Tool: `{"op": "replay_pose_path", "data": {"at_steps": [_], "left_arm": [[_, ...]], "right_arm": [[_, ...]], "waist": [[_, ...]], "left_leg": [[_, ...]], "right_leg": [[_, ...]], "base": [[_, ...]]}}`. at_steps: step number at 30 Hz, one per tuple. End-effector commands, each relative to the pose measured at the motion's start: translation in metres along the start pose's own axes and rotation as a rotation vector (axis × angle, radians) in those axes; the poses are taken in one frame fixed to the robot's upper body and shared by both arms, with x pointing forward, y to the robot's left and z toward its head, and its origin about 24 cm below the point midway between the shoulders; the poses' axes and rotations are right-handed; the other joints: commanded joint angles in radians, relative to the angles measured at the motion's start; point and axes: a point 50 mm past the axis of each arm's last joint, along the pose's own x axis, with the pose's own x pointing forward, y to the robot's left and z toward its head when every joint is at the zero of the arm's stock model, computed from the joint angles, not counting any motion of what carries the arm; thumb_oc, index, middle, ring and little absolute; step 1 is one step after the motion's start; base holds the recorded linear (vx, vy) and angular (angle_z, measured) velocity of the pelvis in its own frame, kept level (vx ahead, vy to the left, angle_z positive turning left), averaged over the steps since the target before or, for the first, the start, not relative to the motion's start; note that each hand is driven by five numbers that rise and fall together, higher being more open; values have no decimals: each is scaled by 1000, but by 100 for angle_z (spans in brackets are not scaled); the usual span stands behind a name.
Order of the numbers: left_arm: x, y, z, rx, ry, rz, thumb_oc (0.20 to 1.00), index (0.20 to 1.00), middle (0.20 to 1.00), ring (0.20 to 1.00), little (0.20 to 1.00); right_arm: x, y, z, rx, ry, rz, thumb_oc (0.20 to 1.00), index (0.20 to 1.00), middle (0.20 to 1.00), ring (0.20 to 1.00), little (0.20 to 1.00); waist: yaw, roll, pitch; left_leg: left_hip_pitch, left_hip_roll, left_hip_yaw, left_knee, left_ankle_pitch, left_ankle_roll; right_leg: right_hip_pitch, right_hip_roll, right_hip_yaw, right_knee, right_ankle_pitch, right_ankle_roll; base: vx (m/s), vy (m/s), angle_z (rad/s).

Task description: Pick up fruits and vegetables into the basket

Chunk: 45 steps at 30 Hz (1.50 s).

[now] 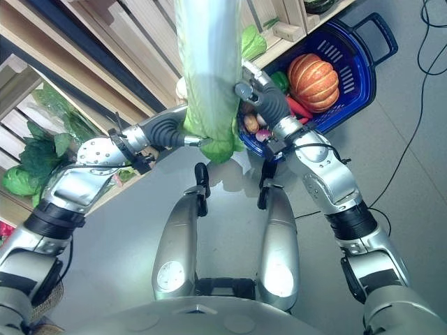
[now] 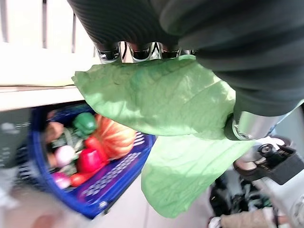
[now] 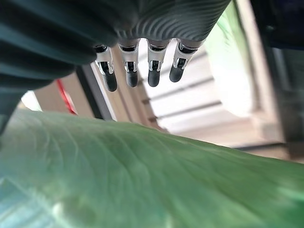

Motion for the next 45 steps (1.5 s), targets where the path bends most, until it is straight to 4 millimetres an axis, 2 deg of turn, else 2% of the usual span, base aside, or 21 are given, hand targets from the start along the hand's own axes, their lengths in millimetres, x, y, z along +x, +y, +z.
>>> {"op": "replay_pose_path", "data": {"at_steps": [1, 6, 14, 22, 32, 37, 45], "left_arm": [[12, -10, 61, 228, -260, -145, 200, 200, 200, 200, 200], [7, -9, 50, 299, -157, -240, 200, 200, 200, 200, 200], [1, -7, 37, 349, -42, -339, 200, 200, 200, 200, 200], [3, -8, 30, 391, 8, -368, 200, 200, 200, 200, 200], [16, -17, 32, 392, -4, -352, 200, 200, 200, 200, 200], [24, -25, 34, 353, -33, -324, 200, 200, 200, 200, 200], [29, -34, 31, 344, -31, -317, 200, 200, 200, 200, 200]], "right_arm": [[10, 33, 28, -155, -48, 234, 1000, 1000, 1000, 1000, 1000], [9, 28, 27, -274, 26, 257, 1000, 1000, 1000, 1000, 1000], [5, 23, 25, -368, 115, 313, 1000, 1000, 1000, 1000, 1000], [9, 30, 27, -363, 114, 348, 1000, 1000, 1000, 1000, 1000], [20, 57, 15, -212, 104, 404, 1000, 1000, 1000, 1000, 1000], [25, 77, 8, -71, 100, 447, 1000, 1000, 1000, 1000, 1000], [26, 96, 1, 91, 70, 497, 1000, 1000, 1000, 1000, 1000]], "waist": [[-9, 4, -41], [-9, 2, -41], [-13, -4, -41], [-14, -5, -41], [-7, -3, -41], [1, 2, -41], [11, 2, -41]], "left_leg": [[18, -68, 71, -26, -32, 73], [31, -66, 69, -38, -27, 71], [42, -66, 62, -48, -24, 70], [49, -74, 44, -63, -13, 72], [48, -80, 36, -66, -14, 75], [49, -84, 35, -72, -13, 77], [55, -86, 36, -81, -10, 79]], "right_leg": [[65, -14, 14, -59, -17, 102], [80, -11, 19, -77, -13, 100], [94, -5, 33, -95, -8, 97], [102, 3, 52, -111, 1, 91], [100, 4, 54, -114, 0, 88], [102, -1, 47, -120, 2, 88], [107, -6, 36, -126, 7, 93]], "base": [[0, 0, 0], [0, 0, 0], [0, 0, 0], [0, 0, 0], [0, 0, 0], [-6, 4, 1], [-7, -8, 3]]}}
